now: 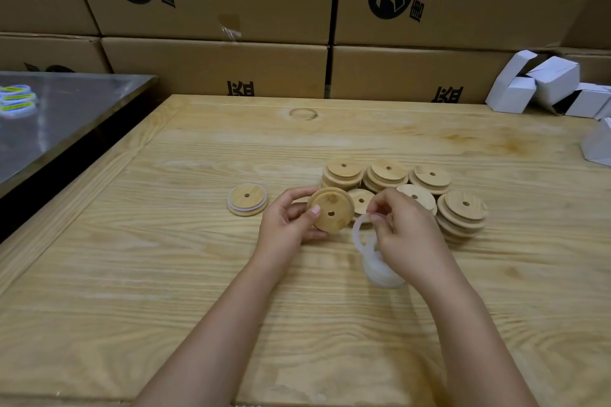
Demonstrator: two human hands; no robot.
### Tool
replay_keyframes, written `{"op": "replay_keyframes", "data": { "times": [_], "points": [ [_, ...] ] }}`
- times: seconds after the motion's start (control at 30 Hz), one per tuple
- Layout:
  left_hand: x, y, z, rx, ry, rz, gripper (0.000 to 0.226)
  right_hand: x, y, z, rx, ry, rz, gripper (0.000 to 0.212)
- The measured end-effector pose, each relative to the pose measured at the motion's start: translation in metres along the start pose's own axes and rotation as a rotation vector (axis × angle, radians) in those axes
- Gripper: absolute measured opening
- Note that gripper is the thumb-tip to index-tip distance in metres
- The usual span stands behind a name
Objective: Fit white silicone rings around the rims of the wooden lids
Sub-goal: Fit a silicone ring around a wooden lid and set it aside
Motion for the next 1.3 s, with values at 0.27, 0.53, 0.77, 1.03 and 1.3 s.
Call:
{"op": "replay_keyframes", "data": {
  "times": [0.27,0.53,0.77,1.03,1.3],
  "points": [
    [-0.004,-0.003,-0.003,-0.025,0.018,-0.038,0.02,-0.003,0.01,-0.01,0.405,-0.131,-0.144,0.021],
    [-0.006,-0.004,-0.003,-0.007,0.098,-0.075,0.022,-0.002,0.006,-0.015,0.444,-0.206,-0.199,0.014],
    [-0.007,-0.005,-0.004,0.048,0.114,-0.171,0.012,-0.003,0.001,-0.019,0.556,-0.22,-0.269,0.016],
    [-0.004,0.001,-0.004,0.211,0.005,-0.27,0.02,-0.002,-0.002,-0.022,0.587,-0.22,-0.296,0.014],
    [-0.004,0.001,-0.004,0.242,0.003,-0.3,0.023,-0.004,0.002,-0.024,0.642,-0.2,-0.278,0.02]
  ]
}}
Point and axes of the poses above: each hand's wrist, its own x-axis towards the middle knuckle, its own z-axis out of the back of the hand, y = z × x, the point moved 4 cm from there along x, towards the middle knuckle, and after that the axes turned 10 degrees about -y, right-handed, at the moved point
